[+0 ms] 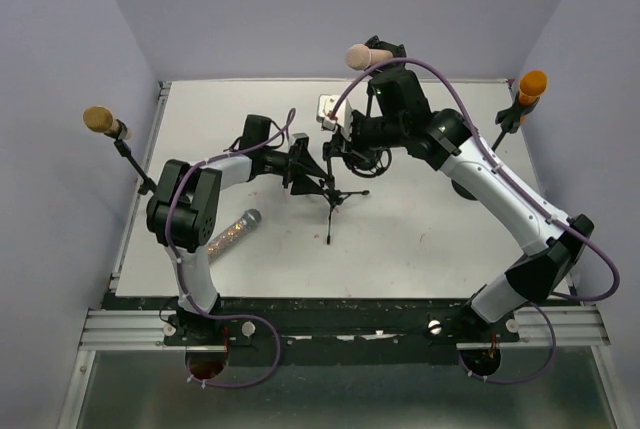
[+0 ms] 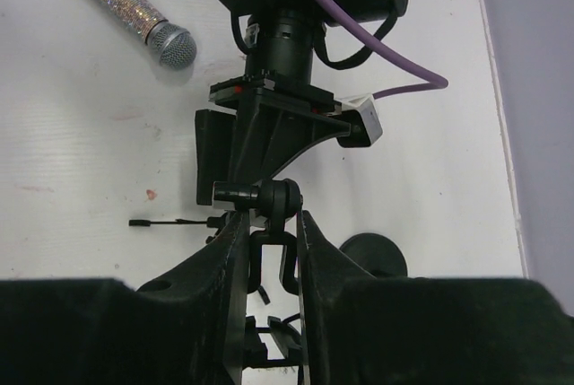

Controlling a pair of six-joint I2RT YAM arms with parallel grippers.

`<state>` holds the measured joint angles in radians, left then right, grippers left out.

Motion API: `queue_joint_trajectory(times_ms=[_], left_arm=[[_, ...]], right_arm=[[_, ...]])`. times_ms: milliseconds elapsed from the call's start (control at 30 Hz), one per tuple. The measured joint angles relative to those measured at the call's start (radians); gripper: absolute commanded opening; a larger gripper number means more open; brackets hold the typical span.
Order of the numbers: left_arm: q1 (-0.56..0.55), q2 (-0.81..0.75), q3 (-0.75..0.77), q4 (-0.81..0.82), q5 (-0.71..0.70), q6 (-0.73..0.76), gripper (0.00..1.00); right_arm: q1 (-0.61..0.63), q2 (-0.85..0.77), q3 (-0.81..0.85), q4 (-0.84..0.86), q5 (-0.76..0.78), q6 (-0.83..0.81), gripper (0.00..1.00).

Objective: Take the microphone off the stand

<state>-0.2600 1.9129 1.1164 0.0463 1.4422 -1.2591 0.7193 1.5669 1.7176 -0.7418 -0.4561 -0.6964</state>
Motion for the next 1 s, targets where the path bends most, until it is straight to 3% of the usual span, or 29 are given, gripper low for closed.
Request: queue_joint_trajectory(times_ms=[67, 133, 200, 367, 500, 633, 767, 1000], left_arm=[[-0.003, -0.003, 0.000, 0.004, 0.011, -0.014, 0.59], [0.003, -0.014, -0.001, 0.004, 0.017, -0.017, 0.71], [0.014, -0.035, -0.014, 0.003, 0.019, -0.013, 0.73], [0.077, -0.123, -0.082, -0.082, 0.029, 0.068, 0.75], [0.121, -0.160, -0.019, -0.309, 0.018, 0.274, 0.77], [0.135, -0.183, 0.145, -0.584, -0.081, 0.573, 0.78], [0.135, -0.229, 0.254, -0.743, -0.182, 0.801, 0.81], [0.124, -0.382, 0.271, -0.806, -0.292, 1.046, 0.82]], right_arm=[[0.000, 0.011, 0.014, -0.005, -0.002, 0.000, 0.31], [0.000, 0.024, 0.027, -0.007, -0.003, 0.000, 0.32], [0.000, 0.034, 0.036, -0.007, -0.006, 0.001, 0.36], [0.000, 0.068, 0.093, -0.037, -0.005, 0.035, 0.65], [0.000, 0.116, 0.198, -0.074, -0.005, 0.073, 0.74], [0.000, 0.117, 0.250, -0.076, -0.007, 0.117, 0.75], [0.000, 0.108, 0.304, -0.071, -0.009, 0.154, 0.75], [0.001, 0.008, 0.257, -0.038, 0.032, 0.177, 0.74]])
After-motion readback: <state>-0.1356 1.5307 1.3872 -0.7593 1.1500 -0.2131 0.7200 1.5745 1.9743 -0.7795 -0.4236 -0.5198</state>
